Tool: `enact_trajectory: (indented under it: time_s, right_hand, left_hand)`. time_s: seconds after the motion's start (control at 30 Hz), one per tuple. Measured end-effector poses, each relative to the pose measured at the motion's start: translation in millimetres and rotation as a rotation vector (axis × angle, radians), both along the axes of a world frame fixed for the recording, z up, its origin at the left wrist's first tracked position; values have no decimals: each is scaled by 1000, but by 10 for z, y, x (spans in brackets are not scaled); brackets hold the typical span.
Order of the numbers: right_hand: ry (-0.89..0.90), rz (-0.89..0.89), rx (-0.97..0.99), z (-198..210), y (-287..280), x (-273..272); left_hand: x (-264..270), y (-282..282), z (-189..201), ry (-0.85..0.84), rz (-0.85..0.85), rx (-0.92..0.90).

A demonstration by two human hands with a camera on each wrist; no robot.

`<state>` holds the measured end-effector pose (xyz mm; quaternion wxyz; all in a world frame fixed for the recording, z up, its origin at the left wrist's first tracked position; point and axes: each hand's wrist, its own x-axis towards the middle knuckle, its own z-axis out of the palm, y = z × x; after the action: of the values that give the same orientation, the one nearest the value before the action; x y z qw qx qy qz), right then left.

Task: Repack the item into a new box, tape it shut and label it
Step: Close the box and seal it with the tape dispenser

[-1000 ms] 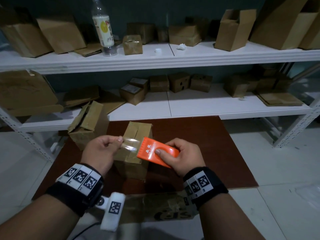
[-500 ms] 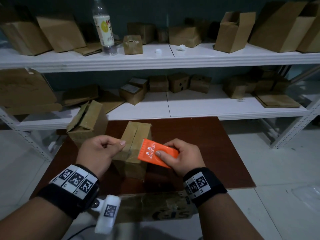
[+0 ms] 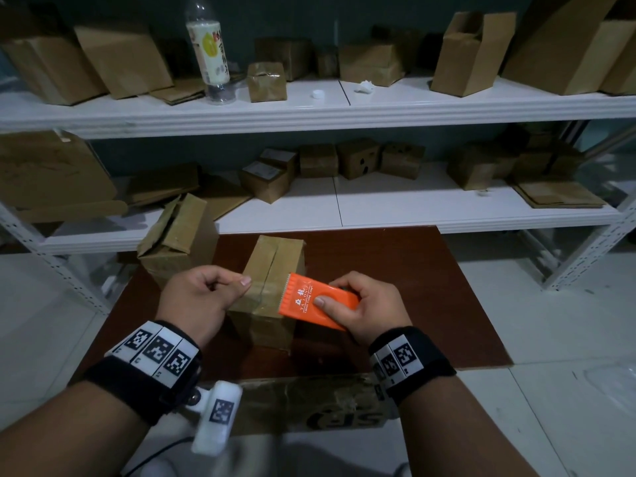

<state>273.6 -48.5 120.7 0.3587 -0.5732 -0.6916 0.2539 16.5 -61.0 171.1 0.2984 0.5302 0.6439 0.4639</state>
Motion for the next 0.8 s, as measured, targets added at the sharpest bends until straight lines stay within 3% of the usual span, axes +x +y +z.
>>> enact_trajectory:
  time_s: [0.8]
  right_hand:
    - [21,43,-19,-20,16,-6]
  left_hand:
    - [-37,-31,-2,-30,4,-29]
